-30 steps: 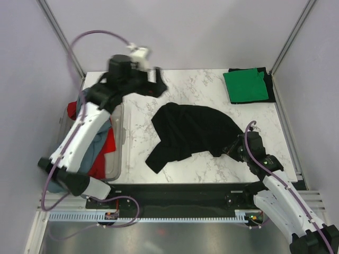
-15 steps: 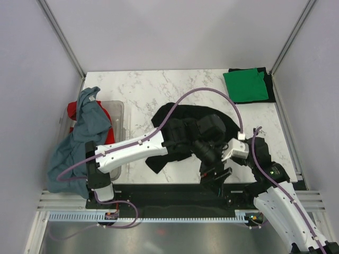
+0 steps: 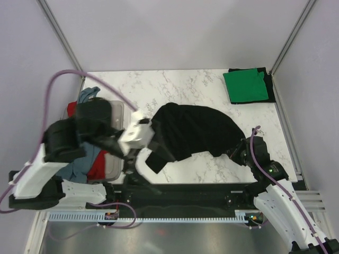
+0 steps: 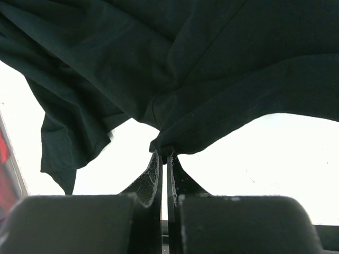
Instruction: Fold and stack the t-shirts
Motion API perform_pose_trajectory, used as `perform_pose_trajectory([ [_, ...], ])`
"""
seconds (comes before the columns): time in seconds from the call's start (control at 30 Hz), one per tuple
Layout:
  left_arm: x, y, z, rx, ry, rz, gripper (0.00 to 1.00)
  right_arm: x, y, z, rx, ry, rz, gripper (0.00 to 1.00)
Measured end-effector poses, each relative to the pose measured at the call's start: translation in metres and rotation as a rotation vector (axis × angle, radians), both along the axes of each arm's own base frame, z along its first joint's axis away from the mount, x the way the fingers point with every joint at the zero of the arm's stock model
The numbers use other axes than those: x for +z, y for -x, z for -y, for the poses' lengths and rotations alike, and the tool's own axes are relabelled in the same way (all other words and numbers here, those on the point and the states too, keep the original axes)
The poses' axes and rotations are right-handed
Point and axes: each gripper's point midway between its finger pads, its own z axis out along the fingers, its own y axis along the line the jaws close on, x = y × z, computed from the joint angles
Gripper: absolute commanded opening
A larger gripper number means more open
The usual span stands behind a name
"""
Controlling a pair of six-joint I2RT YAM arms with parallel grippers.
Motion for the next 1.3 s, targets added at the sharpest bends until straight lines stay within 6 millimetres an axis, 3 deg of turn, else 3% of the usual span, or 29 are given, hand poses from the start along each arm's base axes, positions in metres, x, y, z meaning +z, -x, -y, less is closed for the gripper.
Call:
perform_pose_trajectory([
  [0.07,0.024,0.016,-0.029,-0.020,0.085,0.029,1.00,0.001,-0.001,-0.001,-0.002,-0.006,0.000,0.00],
  [0.17,0.063,0.018,-0.060,0.059,0.227,0.094,1.00,0.003,-0.002,-0.003,-0.006,-0.021,0.008,0.00],
  [0.27,0.087,-0.002,-0.084,0.251,0.334,0.149,1.00,0.004,-0.004,-0.006,-0.007,-0.042,0.013,0.00],
  [0.33,0.085,-0.026,-0.090,0.401,0.351,0.162,1.00,0.003,-0.005,-0.008,-0.004,-0.052,0.010,0.00],
  [0.37,0.075,-0.041,-0.089,0.486,0.327,0.156,1.00,0.003,-0.005,-0.008,-0.002,-0.056,0.007,0.00],
  [0.43,0.042,-0.075,-0.076,0.647,0.236,0.136,1.00,0.002,-0.004,-0.010,0.001,-0.060,0.002,0.00],
  [0.47,0.010,-0.098,-0.064,0.746,0.142,0.116,1.00,0.002,-0.004,-0.010,0.004,-0.062,-0.001,0.00],
  [0.53,-0.064,-0.132,-0.039,0.886,-0.074,0.082,0.99,0.001,-0.003,-0.010,0.007,-0.059,-0.006,0.00],
  [0.63,-0.195,-0.167,-0.017,1.057,-0.455,0.000,0.96,-0.006,0.001,-0.008,0.009,-0.041,-0.039,0.00],
  [0.7,-0.281,-0.174,-0.031,1.155,-0.697,-0.075,0.93,-0.012,0.004,-0.005,0.007,-0.021,-0.064,0.00],
  [0.77,-0.332,-0.168,-0.062,1.241,-0.838,-0.156,0.91,-0.014,0.006,-0.003,0.001,-0.010,-0.074,0.00],
  [0.83,-0.357,-0.162,-0.086,1.331,-0.880,-0.245,0.90,-0.014,0.006,-0.002,-0.001,-0.004,-0.073,0.00],
  [0.9,-0.365,-0.157,-0.098,1.397,-0.860,-0.320,0.90,-0.014,0.005,-0.001,-0.003,-0.001,-0.072,0.00],
  [1.03,-0.376,-0.149,-0.104,1.469,-0.801,-0.432,0.90,-0.017,0.005,-0.001,-0.004,0.006,-0.083,0.00],
  [1.3,-0.421,-0.146,-0.108,1.538,-0.855,-0.533,0.82,-0.026,0.004,-0.001,-0.005,0.011,-0.096,0.00],
])
